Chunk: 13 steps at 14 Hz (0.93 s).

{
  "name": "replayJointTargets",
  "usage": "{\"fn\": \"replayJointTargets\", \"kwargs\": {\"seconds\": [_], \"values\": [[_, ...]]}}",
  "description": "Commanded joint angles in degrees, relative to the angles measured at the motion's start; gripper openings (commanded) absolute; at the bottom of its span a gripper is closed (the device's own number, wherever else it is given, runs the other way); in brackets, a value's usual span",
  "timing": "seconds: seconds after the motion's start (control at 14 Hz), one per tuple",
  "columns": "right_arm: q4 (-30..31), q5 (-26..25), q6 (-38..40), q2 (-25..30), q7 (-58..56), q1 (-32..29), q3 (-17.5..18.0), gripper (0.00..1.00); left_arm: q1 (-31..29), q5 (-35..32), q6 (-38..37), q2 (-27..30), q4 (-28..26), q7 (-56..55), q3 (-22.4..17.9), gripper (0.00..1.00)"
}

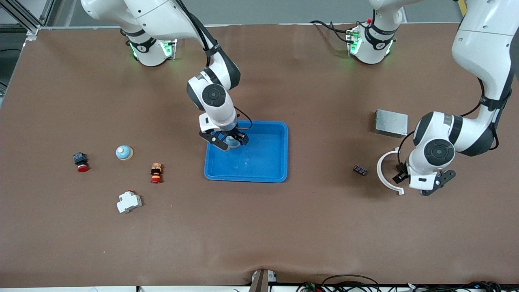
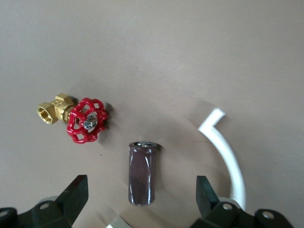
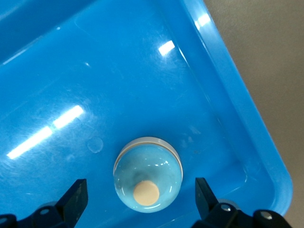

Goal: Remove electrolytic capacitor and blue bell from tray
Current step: 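Lift the second bell with the right gripper while the left gripper withdraws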

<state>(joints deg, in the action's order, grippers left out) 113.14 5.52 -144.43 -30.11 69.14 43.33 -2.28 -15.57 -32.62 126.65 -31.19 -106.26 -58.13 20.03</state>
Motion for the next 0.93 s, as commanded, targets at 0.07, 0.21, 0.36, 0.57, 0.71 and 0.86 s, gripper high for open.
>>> {"fn": "replayJointTargets", "kwargs": {"seconds": [0.07, 0.21, 0.36, 0.57, 0.71, 0.86], "values": [[-1.35, -1.3, -0.85, -1.97, 2.14, 1.23, -0.97, 1.0, -0.34, 2.81, -1.85, 4.12, 0.0, -0.23, 2.99, 1.0], [-1.43, -1.39, -0.86, -2.24, 2.23, 1.23, -0.97, 1.0, -0.43, 3.52, -4.21, 5.26, 1.49, 0.03, 4.92, 1.0], [-1.52, -1.39, -0.86, -2.24, 2.23, 1.23, -0.97, 1.0, -0.6, 3.52, -7.55, 6.66, 3.42, 0.55, 7.56, 1.0], [-1.52, -1.3, -0.86, -2.33, 2.23, 1.32, -0.97, 1.0, -0.69, 3.61, -10.63, 10.61, 5.18, 3.17, 8.45, 1.0], [-1.52, -1.3, -0.86, -2.41, 2.23, 1.32, -0.97, 1.0, -0.78, 3.7, -12.21, 11.68, 6.24, 5.47, 8.62, 1.0], [-1.7, -1.39, -0.86, -2.5, 2.32, 1.23, -0.97, 1.0, -0.69, 3.79, -13.36, 12.03, 8.51, 7.23, 8.71, 1.0]]}}
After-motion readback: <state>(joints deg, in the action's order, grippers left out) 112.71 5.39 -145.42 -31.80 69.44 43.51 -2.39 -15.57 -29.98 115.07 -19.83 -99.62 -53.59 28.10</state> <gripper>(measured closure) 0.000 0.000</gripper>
